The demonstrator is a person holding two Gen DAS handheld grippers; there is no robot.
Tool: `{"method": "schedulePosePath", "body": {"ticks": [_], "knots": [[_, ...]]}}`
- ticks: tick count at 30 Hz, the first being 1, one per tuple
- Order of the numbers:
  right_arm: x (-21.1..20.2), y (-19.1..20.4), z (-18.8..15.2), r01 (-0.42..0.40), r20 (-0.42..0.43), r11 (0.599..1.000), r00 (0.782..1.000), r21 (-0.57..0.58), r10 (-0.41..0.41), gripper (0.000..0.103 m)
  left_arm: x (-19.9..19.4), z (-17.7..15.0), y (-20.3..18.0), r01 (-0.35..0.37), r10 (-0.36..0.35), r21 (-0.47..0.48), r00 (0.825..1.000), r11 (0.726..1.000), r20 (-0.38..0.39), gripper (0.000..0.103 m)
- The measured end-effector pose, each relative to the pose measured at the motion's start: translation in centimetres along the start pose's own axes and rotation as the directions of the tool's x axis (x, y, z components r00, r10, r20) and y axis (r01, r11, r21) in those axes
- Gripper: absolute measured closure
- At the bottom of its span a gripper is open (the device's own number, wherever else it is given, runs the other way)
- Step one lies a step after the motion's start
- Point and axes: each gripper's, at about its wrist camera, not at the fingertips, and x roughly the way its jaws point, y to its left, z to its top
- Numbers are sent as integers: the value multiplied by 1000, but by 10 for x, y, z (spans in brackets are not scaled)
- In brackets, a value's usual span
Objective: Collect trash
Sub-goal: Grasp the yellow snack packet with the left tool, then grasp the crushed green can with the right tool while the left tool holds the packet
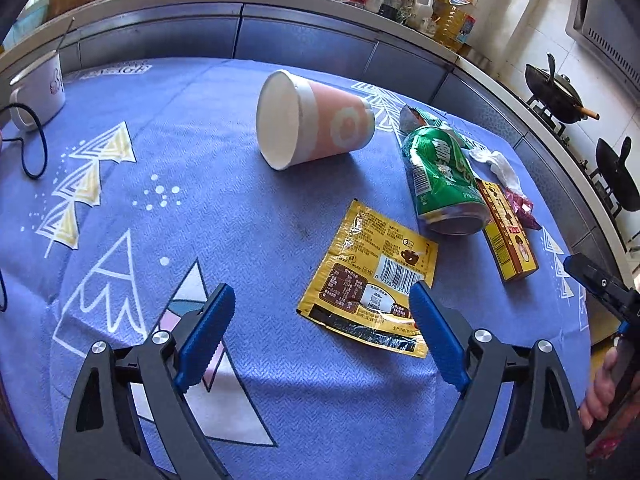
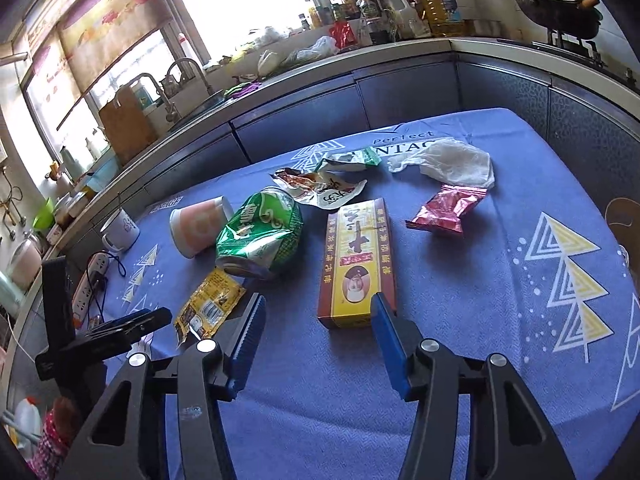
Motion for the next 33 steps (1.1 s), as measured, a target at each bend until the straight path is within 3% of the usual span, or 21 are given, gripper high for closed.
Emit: {"method": "schedulePosePath", "body": {"ticks": [3, 7, 13, 16, 19, 23, 28, 33], "knots": [[16, 12, 5, -24, -30, 999, 999, -30, 23, 62, 7, 1, 4, 41, -42, -22, 999, 999, -27, 24], [45, 34, 1, -70, -101, 995, 993, -69, 63, 75, 9, 3, 9, 80, -82, -39, 996, 996, -29, 24], [86, 75, -12, -77, -171, 979, 984, -188, 44, 77, 10, 8, 9, 140, -142, -45, 989, 989, -42, 24], [101, 87, -14, -71, -183, 970, 983, -231, 28, 77, 13, 8, 6, 204, -208, -59, 976, 977, -61, 24], [111, 94, -20, -56, -183, 962, 983, -267, 6, 77, 16, 8, 6, 276, -283, -93, 956, 957, -73, 24], [108, 99, -26, -22, -144, 944, 989, -329, -27, 77, 24, 8, 12, 415, -437, -198, 895, 888, -82, 24], [102, 90, -31, -41, -115, 946, 993, -321, 4, 76, 29, 11, 12, 510, -541, -256, 838, 821, -64, 27], [103, 86, -31, -64, -118, 952, 993, -299, 29, 77, 29, 20, 4, 555, -582, -243, 812, 796, -51, 27]]}}
